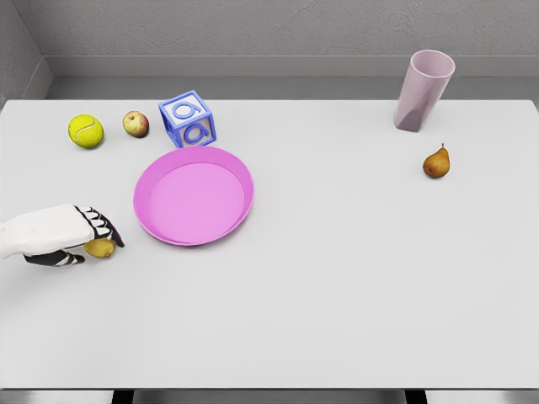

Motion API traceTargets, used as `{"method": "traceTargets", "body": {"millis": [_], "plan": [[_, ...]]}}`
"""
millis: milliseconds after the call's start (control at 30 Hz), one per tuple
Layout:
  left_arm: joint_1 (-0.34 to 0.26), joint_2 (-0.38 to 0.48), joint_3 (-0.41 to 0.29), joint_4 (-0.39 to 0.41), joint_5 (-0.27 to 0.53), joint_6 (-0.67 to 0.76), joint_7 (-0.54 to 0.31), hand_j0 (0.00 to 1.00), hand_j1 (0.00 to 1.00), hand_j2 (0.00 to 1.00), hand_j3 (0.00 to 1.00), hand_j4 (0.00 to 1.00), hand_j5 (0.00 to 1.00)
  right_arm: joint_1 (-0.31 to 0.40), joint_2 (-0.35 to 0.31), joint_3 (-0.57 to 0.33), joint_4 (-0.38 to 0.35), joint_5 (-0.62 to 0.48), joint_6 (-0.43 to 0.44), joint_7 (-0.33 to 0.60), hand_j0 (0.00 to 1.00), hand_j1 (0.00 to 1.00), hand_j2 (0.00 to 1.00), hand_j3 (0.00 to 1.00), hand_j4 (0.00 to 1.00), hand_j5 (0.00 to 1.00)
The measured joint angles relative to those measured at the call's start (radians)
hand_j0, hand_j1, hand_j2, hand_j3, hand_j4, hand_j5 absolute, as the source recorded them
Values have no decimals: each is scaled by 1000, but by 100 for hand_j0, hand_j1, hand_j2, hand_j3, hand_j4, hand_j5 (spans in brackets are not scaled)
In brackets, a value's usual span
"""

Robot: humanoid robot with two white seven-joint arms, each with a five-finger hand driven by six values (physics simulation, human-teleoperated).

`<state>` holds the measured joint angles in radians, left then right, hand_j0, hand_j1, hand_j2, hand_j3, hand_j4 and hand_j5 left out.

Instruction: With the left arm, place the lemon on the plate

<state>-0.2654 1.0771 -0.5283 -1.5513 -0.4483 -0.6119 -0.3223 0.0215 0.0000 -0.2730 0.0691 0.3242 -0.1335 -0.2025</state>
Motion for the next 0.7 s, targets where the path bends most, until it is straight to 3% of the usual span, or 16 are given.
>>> {"method": "traceTargets", "body": {"millis": [567,700], "plan": [[5,-10,-2,-3,0,4,-13,62,62,62,62,62,62,0,0,0,0,0,0,0,100,100,100,100,100,100],[0,-7,-3,-2,-2,2,-16,55,55,55,55,55,55,0,0,0,0,0,0,0,100,100,100,100,100,100]]}}
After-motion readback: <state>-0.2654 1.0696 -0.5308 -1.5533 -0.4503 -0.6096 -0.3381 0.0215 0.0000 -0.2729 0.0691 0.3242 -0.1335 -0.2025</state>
